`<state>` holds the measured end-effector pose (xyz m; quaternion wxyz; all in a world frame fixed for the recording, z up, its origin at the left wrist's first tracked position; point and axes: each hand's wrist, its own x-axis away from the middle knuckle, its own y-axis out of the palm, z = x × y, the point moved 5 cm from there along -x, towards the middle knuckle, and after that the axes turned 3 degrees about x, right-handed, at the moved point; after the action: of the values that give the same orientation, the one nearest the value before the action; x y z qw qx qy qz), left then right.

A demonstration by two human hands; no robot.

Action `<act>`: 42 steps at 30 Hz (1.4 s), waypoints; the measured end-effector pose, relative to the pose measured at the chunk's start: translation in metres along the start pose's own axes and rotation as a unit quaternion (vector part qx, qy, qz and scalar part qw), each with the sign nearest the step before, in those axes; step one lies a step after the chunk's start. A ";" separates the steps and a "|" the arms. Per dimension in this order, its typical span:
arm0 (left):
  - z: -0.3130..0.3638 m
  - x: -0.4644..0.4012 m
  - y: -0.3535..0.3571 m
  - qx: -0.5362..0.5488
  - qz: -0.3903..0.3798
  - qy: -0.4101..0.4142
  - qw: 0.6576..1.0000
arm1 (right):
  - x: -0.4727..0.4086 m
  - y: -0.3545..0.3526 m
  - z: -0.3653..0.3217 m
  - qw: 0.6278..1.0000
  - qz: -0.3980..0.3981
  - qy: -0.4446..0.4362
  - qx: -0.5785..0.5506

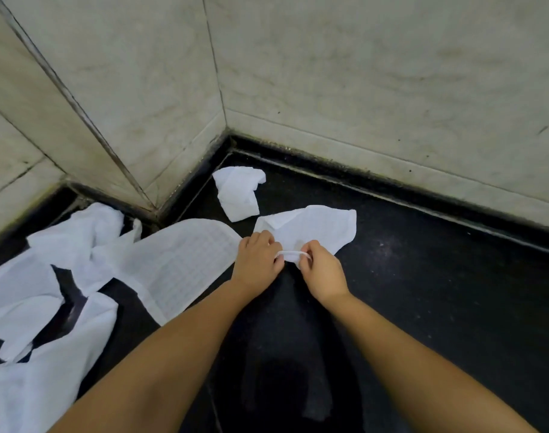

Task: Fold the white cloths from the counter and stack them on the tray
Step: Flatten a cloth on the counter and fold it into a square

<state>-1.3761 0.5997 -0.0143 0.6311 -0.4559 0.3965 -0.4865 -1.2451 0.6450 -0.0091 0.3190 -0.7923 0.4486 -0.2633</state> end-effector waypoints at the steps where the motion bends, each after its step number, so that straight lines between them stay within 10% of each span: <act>1: 0.010 0.001 -0.007 0.010 0.005 0.009 1.000 | 0.007 -0.010 0.005 1.000 0.015 0.010 -0.015; 9: 0.084 0.017 -0.062 0.264 0.033 0.004 0.964 | 0.059 -0.117 0.036 0.975 0.121 0.038 -0.182; 18: 0.182 0.045 -0.096 0.496 -0.066 0.014 0.866 | 0.106 -0.181 0.097 0.990 0.086 0.044 -0.106; 25: 0.177 0.060 -0.097 0.617 0.004 -0.130 0.776 | 0.119 -0.202 0.122 0.989 0.089 0.063 -0.103; 33: 0.191 0.085 -0.056 0.587 -0.173 -0.134 0.780 | 0.118 -0.248 0.094 0.978 0.085 -0.001 -0.191; 42: 0.150 0.066 -0.083 0.609 -0.005 -0.222 0.762 | 0.113 -0.272 0.099 0.992 -0.090 -0.006 -0.093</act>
<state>-1.2412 0.5547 0.1023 0.8436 -0.0727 -0.1364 -0.5142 -0.9762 0.6799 0.1421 0.2218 -0.8573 0.3957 -0.2433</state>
